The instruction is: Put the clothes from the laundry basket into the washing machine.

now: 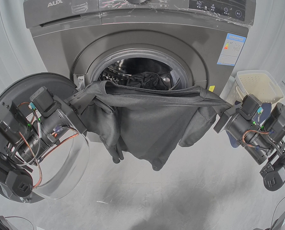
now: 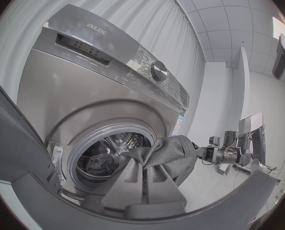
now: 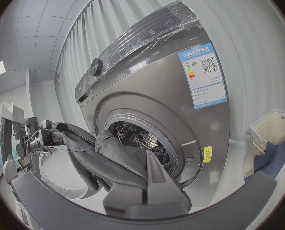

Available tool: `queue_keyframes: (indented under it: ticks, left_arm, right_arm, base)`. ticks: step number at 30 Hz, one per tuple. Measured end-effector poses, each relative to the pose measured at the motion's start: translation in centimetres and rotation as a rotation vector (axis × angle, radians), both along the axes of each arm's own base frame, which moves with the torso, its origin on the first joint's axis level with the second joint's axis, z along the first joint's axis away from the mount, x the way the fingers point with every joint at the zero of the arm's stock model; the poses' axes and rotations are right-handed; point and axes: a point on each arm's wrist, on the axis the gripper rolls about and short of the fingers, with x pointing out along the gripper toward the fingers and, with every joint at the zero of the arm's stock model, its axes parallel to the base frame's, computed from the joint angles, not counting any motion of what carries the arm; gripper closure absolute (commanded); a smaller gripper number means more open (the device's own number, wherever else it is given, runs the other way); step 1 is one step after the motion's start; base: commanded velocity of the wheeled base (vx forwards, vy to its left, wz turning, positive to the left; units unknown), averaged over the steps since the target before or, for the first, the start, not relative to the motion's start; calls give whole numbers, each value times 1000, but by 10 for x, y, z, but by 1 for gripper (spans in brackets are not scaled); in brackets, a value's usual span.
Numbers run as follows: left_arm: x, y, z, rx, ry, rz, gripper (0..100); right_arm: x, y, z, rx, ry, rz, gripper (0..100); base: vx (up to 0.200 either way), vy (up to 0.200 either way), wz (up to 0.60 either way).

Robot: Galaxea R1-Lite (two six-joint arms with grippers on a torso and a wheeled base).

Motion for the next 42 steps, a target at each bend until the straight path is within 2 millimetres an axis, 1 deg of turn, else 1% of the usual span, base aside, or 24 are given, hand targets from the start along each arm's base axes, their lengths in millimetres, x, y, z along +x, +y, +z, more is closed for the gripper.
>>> queue_keyframes:
  ticks: [8,17,20,24,28,31,32,36,42]
  left_arm:
    - [-2,1,4,-14,-5,-4,100]
    - [-6,0,2,-9,3,-11,100]
    - [-10,-6,-1,-4,10,-35,100]
    - [-19,-23,-5,5,23,-116,100]
    - [-25,-39,-16,30,65,-183,100]
    - [-24,-45,-25,47,93,-204,100]
    - [-23,-47,-27,50,99,-208,100]
    - [-19,-52,-28,49,103,-214,100]
    - [-14,-54,-18,23,67,-208,100]
  right_arm:
    - [-4,-4,11,18,-36,-4,100]
    - [-8,-5,17,27,-48,0,100]
    - [-10,-4,17,26,-47,4,100]
    - [-12,-3,14,27,-33,15,100]
    - [-15,4,2,14,10,40,100]
    - [-17,13,-8,3,51,71,100]
    - [-19,17,-13,-3,71,90,0]
    - [-23,29,-31,-34,134,129,0]
    - [-30,39,-67,-129,260,165,0]
  base:
    - [0,0,0]
    - [0,0,0]
    - [0,0,0]
    - [0,0,0]
    - [0,0,0]
    - [0,0,0]
    - [0,0,0]
    - [0,0,0]
    - [0,0,0]
